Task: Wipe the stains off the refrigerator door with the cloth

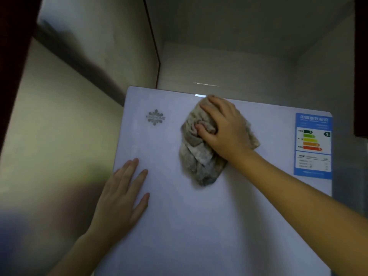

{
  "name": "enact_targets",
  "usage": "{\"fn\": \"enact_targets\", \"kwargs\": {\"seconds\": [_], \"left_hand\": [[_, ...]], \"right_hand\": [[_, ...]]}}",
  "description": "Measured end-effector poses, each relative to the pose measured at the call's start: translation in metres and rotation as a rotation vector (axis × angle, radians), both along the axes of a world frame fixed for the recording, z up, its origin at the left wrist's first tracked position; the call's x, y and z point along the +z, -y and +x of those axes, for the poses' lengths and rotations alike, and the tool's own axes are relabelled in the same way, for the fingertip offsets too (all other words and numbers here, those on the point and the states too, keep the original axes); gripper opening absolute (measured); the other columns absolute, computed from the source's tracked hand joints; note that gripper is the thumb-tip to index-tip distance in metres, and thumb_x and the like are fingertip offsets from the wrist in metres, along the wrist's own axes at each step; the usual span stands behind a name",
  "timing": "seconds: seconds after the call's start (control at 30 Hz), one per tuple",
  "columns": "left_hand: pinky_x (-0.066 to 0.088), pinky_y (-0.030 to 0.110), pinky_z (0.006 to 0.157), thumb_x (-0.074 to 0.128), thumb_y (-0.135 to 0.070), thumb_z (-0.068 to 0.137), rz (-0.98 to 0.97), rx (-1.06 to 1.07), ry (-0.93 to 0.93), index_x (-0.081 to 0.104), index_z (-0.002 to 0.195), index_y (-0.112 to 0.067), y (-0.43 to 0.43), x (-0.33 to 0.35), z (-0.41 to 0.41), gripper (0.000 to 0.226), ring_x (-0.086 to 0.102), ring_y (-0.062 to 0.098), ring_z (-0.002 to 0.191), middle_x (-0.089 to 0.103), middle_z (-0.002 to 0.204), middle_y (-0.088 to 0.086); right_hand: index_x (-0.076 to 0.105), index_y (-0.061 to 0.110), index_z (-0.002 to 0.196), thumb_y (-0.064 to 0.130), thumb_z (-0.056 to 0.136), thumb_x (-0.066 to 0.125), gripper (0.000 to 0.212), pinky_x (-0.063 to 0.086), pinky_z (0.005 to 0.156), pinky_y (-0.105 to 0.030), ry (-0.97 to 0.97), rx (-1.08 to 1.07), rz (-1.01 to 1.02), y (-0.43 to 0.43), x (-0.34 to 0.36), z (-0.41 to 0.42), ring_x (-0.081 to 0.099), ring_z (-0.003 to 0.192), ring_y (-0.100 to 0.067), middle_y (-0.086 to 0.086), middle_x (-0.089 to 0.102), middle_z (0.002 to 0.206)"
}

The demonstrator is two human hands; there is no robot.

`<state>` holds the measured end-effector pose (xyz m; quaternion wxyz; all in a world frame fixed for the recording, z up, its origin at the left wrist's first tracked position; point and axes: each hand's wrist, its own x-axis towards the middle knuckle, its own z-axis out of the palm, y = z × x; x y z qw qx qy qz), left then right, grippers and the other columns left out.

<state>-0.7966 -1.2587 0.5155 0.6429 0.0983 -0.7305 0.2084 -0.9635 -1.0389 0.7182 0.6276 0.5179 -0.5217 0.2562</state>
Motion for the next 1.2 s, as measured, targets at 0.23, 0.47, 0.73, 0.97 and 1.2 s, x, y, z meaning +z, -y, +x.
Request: {"fn": "enact_targets", "kwargs": {"seconds": [0.23, 0.47, 0.73, 0.97, 1.2], "left_hand": [[0.036, 0.049, 0.118, 0.049, -0.039, 0.099, 0.023, -0.034, -0.002, 0.054, 0.145, -0.009, 0.008, -0.025, 0.003, 0.055, 0.038, 0.032, 0.148, 0.037, 0.161, 0.016], [0.035, 0.049, 0.119, 0.048, -0.039, 0.100, 0.035, -0.048, 0.000, 0.054, 0.145, -0.011, 0.009, -0.034, 0.002, 0.053, 0.038, 0.031, 0.149, 0.039, 0.161, 0.015], [0.033, 0.047, 0.120, 0.049, -0.039, 0.100, 0.033, -0.059, -0.019, 0.053, 0.146, -0.012, 0.011, -0.040, 0.000, 0.053, 0.035, 0.028, 0.151, 0.040, 0.160, 0.013], [0.034, 0.047, 0.121, 0.049, -0.040, 0.102, 0.029, -0.078, -0.009, 0.053, 0.146, -0.010, 0.013, -0.039, 0.003, 0.053, 0.034, 0.028, 0.152, 0.039, 0.161, 0.014], [0.033, 0.046, 0.122, 0.050, -0.035, 0.102, 0.033, -0.118, -0.053, 0.052, 0.146, -0.006, 0.013, -0.044, 0.004, 0.053, 0.035, 0.028, 0.150, 0.041, 0.159, 0.015]], "right_hand": [[0.060, 0.012, 0.142, 0.049, 0.096, 0.063, 0.059, 0.041, 0.116, -0.046, -0.366, -0.030, 0.445, 0.029, -0.063, 0.016, 0.049, 0.142, -0.032, -0.014, 0.053, 0.152], [0.061, 0.011, 0.141, 0.050, 0.097, 0.062, 0.058, 0.041, 0.116, -0.042, -0.349, -0.036, 0.360, 0.021, -0.051, 0.007, 0.053, 0.138, -0.031, -0.013, 0.055, 0.150], [0.058, 0.016, 0.142, 0.051, 0.095, 0.057, 0.058, 0.035, 0.112, -0.037, -0.178, -0.040, 0.232, 0.077, 0.039, 0.054, 0.051, 0.133, -0.029, -0.009, 0.054, 0.148], [0.054, 0.016, 0.145, 0.052, 0.096, 0.056, 0.061, 0.037, 0.116, -0.042, -0.206, -0.034, 0.319, 0.097, 0.020, 0.065, 0.048, 0.139, -0.029, -0.009, 0.050, 0.153], [0.056, 0.012, 0.145, 0.049, 0.095, 0.062, 0.062, 0.039, 0.117, -0.045, -0.218, -0.029, 0.330, 0.062, -0.066, 0.040, 0.047, 0.143, -0.031, -0.012, 0.049, 0.155]]}}
